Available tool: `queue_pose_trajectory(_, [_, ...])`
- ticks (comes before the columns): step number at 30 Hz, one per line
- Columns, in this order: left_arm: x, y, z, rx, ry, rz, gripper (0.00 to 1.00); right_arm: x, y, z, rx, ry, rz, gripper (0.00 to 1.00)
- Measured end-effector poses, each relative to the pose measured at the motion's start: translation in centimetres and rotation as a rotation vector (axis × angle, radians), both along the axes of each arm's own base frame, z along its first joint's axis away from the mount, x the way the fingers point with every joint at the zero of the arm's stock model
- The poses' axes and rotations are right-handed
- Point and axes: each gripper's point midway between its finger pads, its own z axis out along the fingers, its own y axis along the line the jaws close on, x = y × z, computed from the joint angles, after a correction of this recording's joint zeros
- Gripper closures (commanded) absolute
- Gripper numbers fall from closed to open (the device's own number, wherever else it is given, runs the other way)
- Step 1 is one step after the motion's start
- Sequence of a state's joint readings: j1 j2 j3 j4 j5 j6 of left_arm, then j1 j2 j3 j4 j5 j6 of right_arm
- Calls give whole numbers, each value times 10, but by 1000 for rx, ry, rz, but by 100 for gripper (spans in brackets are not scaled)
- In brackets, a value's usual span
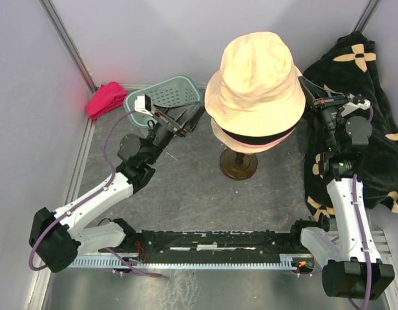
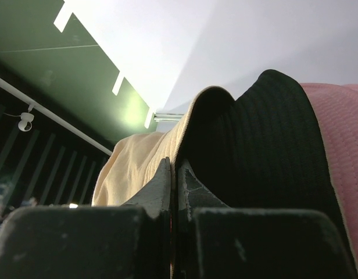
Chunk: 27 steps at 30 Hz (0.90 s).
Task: Stack the hats
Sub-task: Stack the hat on the hat.
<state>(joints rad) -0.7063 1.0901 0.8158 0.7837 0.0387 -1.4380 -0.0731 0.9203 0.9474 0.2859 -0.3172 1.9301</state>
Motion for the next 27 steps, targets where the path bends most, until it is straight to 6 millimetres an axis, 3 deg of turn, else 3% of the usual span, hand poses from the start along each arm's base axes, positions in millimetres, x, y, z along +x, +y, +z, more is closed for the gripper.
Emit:
queue_pose_trajectory(9, [47, -3, -20, 61, 37, 41, 43, -1, 0, 2, 3, -9, 0, 98])
queue_pose_trajectory(23, [58, -24, 16, 37, -69, -28, 43, -1, 0, 2, 3, -9, 0, 98])
queue_pose_trajectory(25, [61, -28, 19, 31, -78, -38, 47, -1, 0, 2, 3, -9, 0, 98])
queue_pose_trajectory(27, [65, -33, 19, 26, -81, -56, 59, -1, -1, 1, 3, -9, -2, 98])
